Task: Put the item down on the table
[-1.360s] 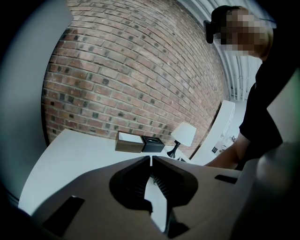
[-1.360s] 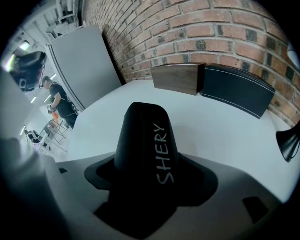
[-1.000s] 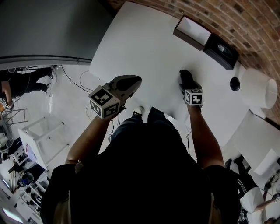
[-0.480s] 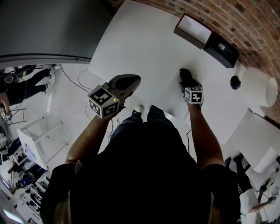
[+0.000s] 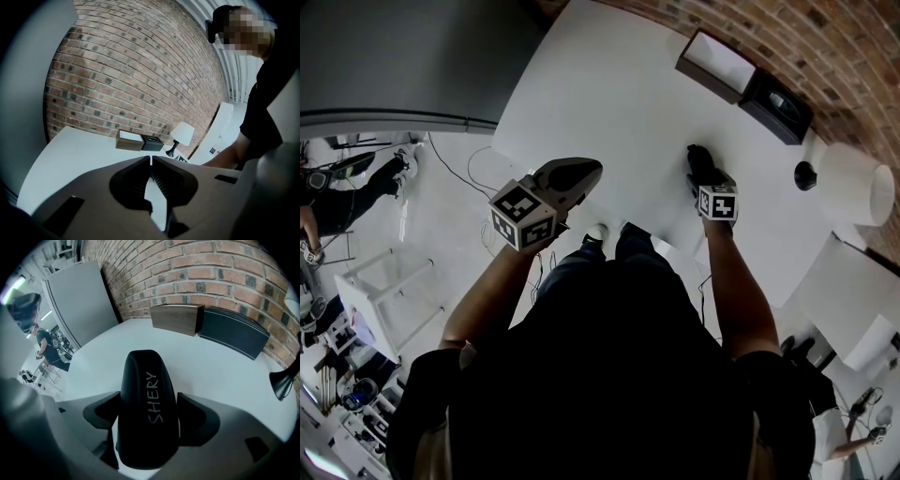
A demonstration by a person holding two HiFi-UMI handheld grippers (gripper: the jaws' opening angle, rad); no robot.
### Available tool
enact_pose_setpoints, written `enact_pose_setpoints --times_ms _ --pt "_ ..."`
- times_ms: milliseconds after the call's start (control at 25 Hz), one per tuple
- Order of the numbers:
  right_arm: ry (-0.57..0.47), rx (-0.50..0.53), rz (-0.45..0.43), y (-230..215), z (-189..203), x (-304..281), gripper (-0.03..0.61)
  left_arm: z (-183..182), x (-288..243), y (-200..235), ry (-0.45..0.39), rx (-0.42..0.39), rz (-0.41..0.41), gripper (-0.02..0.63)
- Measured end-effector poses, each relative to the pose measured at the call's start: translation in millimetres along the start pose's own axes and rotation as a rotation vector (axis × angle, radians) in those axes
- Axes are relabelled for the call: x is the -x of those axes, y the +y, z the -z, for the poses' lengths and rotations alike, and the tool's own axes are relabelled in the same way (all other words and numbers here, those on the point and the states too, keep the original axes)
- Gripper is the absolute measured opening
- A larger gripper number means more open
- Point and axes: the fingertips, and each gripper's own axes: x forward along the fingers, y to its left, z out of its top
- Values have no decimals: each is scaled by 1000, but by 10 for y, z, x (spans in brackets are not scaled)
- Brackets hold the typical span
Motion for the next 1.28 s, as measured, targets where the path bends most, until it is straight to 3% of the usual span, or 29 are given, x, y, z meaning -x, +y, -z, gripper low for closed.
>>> enact_pose_setpoints --times_ms 640,1280 --pt "-35 -39 55 -100 -30 229 388 -37 150 -56 -16 -28 14 32" --pt "-130 -102 118 -53 -145 779 387 -209 246 -225 -38 -81 83 32"
